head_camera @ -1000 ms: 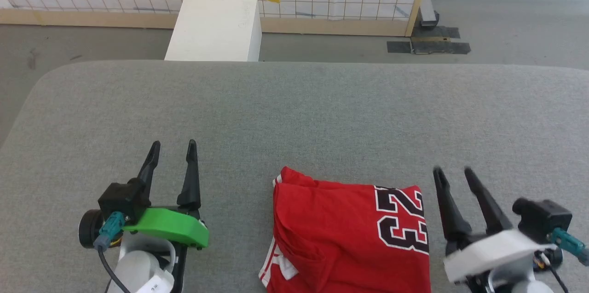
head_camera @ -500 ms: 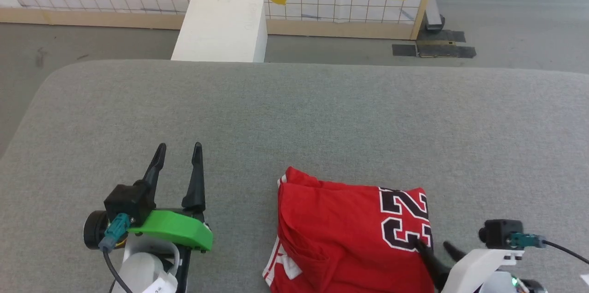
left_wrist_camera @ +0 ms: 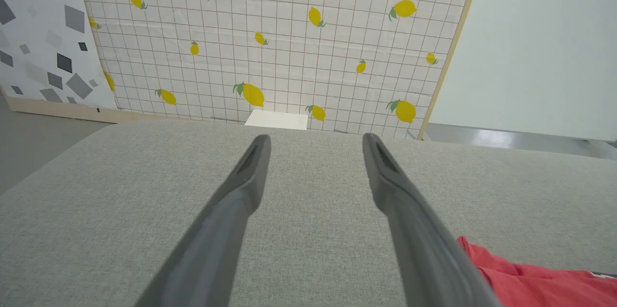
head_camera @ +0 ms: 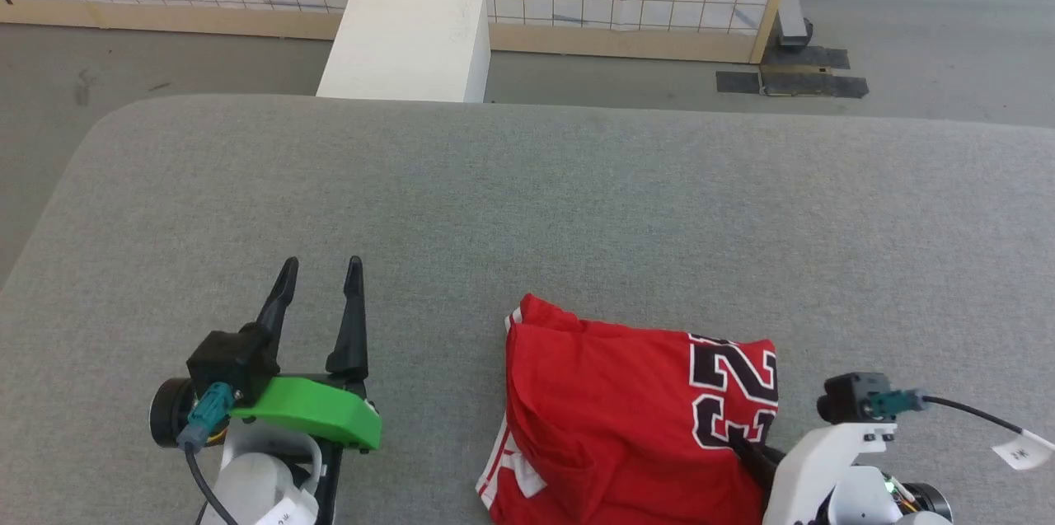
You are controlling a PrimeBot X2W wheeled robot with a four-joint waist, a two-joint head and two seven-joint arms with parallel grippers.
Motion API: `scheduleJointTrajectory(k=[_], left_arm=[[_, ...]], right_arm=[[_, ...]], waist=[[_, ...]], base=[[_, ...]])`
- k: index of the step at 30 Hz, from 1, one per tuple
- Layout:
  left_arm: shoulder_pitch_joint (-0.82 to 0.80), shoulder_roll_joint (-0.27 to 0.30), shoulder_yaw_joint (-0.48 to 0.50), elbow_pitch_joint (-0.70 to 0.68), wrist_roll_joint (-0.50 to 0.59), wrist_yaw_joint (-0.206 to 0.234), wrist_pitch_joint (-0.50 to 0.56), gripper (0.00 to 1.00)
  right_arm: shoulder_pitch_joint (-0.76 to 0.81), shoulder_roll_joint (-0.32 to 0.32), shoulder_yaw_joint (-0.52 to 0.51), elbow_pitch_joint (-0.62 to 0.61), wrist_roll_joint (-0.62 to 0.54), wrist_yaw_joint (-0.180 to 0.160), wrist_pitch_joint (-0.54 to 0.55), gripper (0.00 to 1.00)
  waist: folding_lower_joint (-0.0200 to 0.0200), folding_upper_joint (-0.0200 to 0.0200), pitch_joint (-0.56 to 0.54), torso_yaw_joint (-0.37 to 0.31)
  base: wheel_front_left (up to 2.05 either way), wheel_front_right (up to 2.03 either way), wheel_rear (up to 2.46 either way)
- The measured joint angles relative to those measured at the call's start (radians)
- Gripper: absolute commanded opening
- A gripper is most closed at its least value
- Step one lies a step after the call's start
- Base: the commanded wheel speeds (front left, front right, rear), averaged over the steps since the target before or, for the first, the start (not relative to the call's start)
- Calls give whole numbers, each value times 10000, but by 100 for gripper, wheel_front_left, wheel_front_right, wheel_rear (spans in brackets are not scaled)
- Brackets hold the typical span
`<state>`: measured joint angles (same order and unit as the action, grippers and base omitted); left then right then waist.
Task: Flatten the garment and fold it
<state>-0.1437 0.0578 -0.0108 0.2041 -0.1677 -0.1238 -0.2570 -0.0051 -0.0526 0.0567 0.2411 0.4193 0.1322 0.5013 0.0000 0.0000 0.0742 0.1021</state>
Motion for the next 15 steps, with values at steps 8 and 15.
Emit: scheduleJointTrajectory(k=[8,15], left_arm=[[57,0,320,-107,-8,0,-2,100],[227,-6,422,-433,-12,12,-2,100]], right_arm=[[-712,29,424,-1030,-2343,0,280,0],[-1732,-362,934,-1756,-4491,4,1095,0]], waist=[[0,0,47,-352],[1,0,123,-1028]], base=[[0,0,0],[0,0,0]])
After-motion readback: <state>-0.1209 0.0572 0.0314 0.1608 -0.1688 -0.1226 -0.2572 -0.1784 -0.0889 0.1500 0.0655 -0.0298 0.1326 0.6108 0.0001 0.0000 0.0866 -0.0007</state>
